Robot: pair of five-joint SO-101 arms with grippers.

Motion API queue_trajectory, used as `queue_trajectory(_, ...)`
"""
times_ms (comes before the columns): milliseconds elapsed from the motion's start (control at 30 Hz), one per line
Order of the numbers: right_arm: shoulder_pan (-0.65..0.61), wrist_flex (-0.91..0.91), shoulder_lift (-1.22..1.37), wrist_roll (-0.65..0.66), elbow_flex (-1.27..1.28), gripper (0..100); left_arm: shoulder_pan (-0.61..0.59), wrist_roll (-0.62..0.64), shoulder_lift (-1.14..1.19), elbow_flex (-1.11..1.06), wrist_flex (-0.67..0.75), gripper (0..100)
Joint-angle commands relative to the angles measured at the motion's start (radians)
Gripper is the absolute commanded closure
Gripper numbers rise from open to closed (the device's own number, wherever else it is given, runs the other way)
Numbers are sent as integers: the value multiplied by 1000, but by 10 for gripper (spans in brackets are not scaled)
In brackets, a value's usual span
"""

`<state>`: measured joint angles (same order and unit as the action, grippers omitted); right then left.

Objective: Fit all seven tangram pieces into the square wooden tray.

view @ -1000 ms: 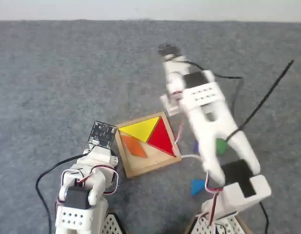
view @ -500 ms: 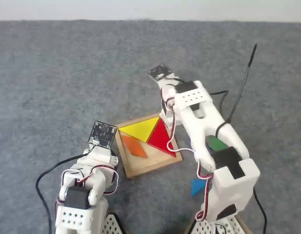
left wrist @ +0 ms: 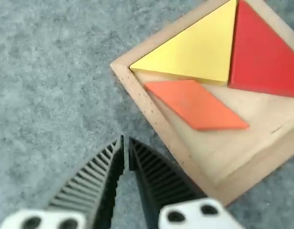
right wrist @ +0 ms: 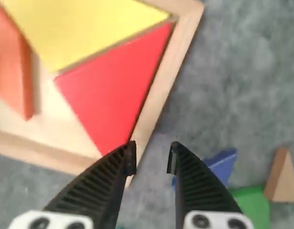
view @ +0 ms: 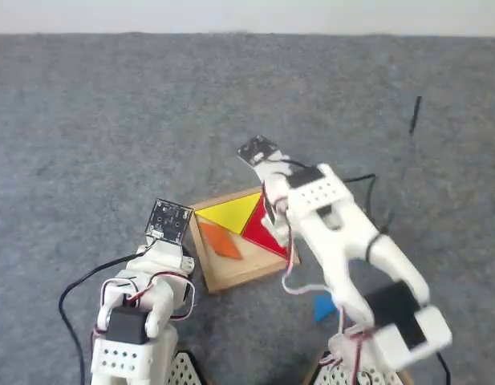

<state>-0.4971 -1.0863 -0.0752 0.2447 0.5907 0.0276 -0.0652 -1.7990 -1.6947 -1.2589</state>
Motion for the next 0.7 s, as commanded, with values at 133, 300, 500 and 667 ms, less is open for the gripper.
queue_trajectory(133, -117, 39, -173, 15, 146, 842, -5, -6, -18, 10, -3, 981)
queue_trajectory(300, -193, 41, -173, 8, 147, 714, -5, -6, -18, 10, -3, 981)
queue_trajectory(500, -189, 42, -170, -44, 152, 712, -5, -6, -18, 10, -3, 981)
queue_trajectory(667, -186, 87, -82, -46, 147, 742, -5, -6, -18, 10, -3, 981)
